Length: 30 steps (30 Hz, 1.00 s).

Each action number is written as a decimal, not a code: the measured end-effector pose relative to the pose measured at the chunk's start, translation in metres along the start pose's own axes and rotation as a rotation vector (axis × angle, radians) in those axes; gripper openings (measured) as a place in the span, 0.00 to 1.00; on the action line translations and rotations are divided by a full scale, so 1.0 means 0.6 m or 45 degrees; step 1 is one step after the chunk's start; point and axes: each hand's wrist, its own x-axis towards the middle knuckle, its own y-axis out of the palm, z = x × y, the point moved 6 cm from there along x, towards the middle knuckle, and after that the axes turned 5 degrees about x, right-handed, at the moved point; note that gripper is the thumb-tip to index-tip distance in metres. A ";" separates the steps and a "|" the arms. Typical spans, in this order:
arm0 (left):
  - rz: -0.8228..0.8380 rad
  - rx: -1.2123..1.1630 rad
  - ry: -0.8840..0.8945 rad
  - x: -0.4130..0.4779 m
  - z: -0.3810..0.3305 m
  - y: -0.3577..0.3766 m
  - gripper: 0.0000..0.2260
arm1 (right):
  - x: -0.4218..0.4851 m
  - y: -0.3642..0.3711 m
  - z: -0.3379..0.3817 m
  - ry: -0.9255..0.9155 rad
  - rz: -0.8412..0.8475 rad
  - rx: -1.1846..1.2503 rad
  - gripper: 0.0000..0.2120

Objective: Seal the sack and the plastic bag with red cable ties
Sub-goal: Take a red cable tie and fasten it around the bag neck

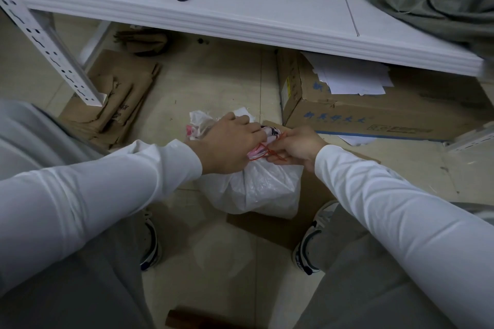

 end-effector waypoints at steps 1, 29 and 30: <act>-0.001 -0.045 -0.019 -0.001 0.000 0.002 0.20 | 0.001 -0.001 -0.002 0.014 -0.002 0.007 0.06; -0.237 -0.043 0.204 -0.003 -0.018 -0.008 0.16 | 0.014 -0.021 0.003 -0.109 -0.230 -0.260 0.09; -0.225 -0.054 0.192 -0.002 -0.016 -0.007 0.15 | 0.012 -0.021 0.006 -0.106 -0.204 -0.250 0.09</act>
